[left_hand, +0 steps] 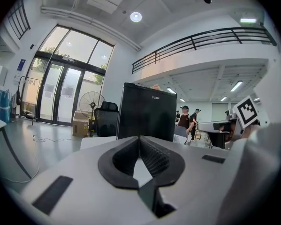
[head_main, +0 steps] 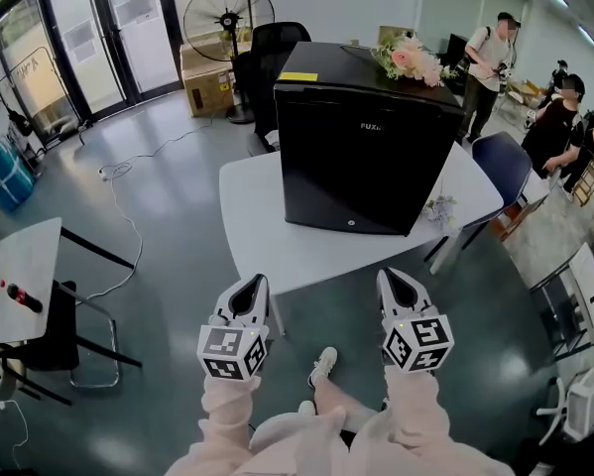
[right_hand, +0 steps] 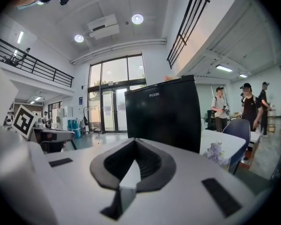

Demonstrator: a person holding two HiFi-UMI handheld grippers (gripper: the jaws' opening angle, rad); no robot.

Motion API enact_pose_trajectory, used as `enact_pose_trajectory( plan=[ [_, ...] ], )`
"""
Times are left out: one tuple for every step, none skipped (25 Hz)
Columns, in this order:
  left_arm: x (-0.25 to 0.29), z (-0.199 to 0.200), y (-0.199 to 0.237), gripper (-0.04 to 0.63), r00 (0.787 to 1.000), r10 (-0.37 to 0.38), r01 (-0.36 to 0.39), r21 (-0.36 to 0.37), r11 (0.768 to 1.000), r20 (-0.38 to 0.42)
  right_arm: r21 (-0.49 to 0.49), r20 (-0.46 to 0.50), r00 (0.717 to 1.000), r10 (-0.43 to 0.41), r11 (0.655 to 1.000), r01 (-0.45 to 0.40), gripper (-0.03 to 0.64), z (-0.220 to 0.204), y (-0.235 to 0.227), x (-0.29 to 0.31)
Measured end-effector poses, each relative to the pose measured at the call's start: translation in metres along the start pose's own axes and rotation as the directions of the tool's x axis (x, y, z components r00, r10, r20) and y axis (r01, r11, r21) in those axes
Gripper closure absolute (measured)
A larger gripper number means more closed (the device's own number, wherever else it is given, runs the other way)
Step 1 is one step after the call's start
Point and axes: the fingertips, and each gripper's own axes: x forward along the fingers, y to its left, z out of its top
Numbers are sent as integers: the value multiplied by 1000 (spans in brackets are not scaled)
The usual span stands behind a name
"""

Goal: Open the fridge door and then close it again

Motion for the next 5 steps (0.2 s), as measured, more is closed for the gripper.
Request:
enact_pose_trajectory(
  plan=[
    [1, -1, 0, 583, 1000, -1, 1, -1, 1000, -1, -1, 0, 1000, 0, 1000, 0, 609, 0, 0, 0],
    [1, -2, 0, 583, 1000, -1, 1, -1, 1000, -1, -2, 0, 1000, 1, 1000, -1, 609, -1, 0, 1],
    [2, -2, 0, 583, 1000, 0, 0, -2, 1000, -2, -2, -1, 1000, 2, 1000, -2, 609, -2, 0, 1],
    [2, -3, 0, 583, 1000, 1, -1, -3, 1000, -2, -1, -1, 1000, 2, 1000, -2, 609, -3, 0, 1],
    [2, -4, 0, 583, 1000, 1, -2, -4, 1000, -2, 0, -2, 1000, 3, 1000, -3, 609, -4, 1, 1]
  ],
)
